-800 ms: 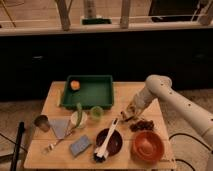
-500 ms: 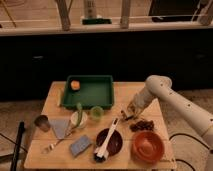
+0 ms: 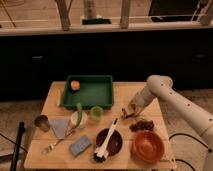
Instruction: Place eraser in table surface
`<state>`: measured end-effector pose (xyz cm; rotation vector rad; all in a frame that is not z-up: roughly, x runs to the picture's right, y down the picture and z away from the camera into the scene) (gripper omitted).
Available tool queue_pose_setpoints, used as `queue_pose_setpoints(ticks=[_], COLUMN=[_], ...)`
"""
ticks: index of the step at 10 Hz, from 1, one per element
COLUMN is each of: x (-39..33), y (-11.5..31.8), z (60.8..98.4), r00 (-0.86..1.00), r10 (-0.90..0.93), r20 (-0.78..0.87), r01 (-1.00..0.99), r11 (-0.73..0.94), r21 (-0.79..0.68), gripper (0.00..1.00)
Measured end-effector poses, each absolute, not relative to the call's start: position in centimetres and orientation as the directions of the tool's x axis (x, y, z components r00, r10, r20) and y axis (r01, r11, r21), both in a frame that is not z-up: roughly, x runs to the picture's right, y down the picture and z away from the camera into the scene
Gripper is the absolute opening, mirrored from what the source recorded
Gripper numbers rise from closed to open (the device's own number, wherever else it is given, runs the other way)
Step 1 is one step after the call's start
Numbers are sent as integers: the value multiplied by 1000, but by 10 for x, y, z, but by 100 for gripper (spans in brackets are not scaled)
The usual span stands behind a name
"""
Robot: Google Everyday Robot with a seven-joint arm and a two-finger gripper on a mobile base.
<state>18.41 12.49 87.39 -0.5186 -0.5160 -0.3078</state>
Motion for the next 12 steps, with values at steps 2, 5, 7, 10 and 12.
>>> queue_pose_setpoints(ticks=[2, 5, 7, 10, 12], x=[185, 183, 185, 188, 193], y=[123, 121, 121, 117, 112], z=[877, 881, 882, 879, 875], r00=[835, 838, 840, 841, 844], r10=[-144, -143, -142, -147, -152], r20=[531, 527, 524, 520, 514], r01=[395, 392, 392, 394, 392], r11=[830, 829, 826, 826, 830], r21=[-395, -400, -405, -404, -398], gripper=[58, 80, 80, 80, 80])
